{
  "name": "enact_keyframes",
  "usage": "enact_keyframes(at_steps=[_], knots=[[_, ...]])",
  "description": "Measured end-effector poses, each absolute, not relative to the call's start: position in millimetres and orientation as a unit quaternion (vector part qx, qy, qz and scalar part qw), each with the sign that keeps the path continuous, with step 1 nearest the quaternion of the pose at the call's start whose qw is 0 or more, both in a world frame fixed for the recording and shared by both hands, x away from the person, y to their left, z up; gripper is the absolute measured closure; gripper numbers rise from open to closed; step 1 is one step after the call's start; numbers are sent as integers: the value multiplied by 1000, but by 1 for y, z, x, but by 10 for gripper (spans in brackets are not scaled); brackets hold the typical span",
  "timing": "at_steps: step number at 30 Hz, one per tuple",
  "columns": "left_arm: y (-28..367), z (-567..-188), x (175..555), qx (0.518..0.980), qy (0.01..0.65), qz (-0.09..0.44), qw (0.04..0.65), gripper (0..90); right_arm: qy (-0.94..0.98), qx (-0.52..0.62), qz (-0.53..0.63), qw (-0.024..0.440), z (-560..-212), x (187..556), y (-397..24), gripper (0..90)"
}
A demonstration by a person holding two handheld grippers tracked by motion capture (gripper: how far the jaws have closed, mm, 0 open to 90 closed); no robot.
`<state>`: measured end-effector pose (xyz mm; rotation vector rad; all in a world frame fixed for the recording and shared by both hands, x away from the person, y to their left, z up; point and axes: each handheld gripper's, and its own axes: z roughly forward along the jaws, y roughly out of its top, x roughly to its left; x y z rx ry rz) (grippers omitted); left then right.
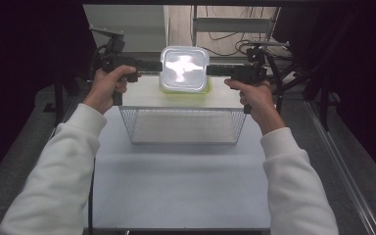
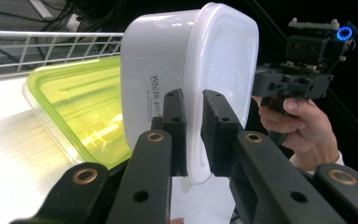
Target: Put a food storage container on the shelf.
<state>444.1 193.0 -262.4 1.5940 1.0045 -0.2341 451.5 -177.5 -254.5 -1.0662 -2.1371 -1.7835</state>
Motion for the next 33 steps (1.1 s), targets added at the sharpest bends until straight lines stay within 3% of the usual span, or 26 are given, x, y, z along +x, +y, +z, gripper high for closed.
enact_keyframes(at_steps=[19, 33], knots=[[189, -275, 463, 672, 456, -118, 572, 807, -703, -395, -583, 102, -269, 484, -178, 788], [192, -285, 482, 623, 487, -163, 590, 796, -672, -428, -590, 133, -276, 504, -179, 752]])
